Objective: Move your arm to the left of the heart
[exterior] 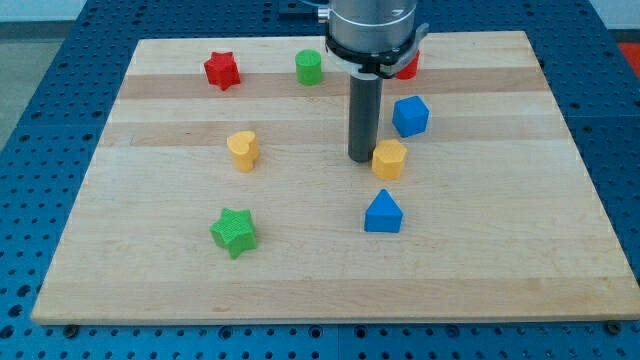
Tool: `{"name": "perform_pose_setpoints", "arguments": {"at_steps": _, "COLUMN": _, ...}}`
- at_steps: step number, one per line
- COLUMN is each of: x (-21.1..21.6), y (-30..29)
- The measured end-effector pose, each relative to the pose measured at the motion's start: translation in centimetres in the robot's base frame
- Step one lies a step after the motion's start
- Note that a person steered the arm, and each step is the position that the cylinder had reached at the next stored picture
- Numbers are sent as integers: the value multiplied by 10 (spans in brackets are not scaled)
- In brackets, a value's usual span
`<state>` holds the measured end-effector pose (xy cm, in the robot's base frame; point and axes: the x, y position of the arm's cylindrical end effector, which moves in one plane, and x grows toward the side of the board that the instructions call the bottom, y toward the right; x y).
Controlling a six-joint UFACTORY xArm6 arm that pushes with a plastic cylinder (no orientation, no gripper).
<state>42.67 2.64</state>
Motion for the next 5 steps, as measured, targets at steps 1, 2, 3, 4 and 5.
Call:
{"name": "perform_pose_setpoints", "arguments": {"at_steps": 1, "x": 3, "y": -32}}
{"name": "perform_pose_setpoints", "arguments": {"at_steps": 2, "x": 15, "y": -55}}
{"name": "perform_pose_setpoints", "arguments": {"at_steps": 3, "x": 24, "y": -61}}
{"name": "perform_pose_setpoints", "arguments": {"at_steps": 4, "x": 29, "y": -84}}
{"name": "perform_pose_setpoints", "arguments": {"at_steps": 5, "x": 32, "y": -109}}
